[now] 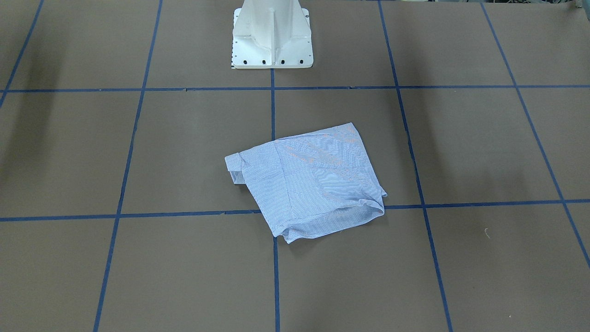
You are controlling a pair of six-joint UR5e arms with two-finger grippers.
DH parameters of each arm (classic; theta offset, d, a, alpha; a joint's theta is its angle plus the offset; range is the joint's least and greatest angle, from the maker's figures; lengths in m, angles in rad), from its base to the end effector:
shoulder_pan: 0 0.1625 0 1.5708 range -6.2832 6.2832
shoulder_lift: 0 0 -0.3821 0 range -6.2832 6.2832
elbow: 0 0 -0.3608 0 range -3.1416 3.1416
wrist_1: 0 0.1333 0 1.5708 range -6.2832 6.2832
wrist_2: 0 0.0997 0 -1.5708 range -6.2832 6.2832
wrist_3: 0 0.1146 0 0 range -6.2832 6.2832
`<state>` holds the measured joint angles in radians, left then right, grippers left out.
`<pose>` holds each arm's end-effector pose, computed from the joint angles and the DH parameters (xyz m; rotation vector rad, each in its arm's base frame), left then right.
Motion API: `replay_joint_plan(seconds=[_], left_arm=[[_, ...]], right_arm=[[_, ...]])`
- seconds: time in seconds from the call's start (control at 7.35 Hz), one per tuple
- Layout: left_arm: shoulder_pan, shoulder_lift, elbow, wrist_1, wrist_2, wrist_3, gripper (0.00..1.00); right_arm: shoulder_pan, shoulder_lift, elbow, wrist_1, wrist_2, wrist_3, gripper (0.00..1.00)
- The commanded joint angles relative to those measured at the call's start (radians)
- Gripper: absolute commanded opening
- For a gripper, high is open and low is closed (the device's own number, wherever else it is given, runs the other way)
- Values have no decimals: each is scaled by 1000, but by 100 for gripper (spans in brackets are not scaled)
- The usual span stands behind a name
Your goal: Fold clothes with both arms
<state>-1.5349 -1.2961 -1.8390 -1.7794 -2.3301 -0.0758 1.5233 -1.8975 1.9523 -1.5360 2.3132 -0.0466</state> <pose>-0.0410 -0.3732 0.5940 0.1497 0.7661 0.0389 0.0394 -0.3468 0.5798 0.0852 -0.7424 -0.1229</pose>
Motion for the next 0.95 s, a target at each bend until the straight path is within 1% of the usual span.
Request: replay_joint_plan(seconds=[0.0, 0.54, 0.82], left_arm=[[1, -2, -2, 0, 0, -2, 100], [2, -2, -2, 0, 0, -2, 100], [2, -2, -2, 0, 0, -1, 100]], right_arm=[[0, 0, -1, -1, 5, 1, 100], [0, 6, -1, -1, 5, -1, 100], [0, 5, -9, 0, -11, 1, 100]])
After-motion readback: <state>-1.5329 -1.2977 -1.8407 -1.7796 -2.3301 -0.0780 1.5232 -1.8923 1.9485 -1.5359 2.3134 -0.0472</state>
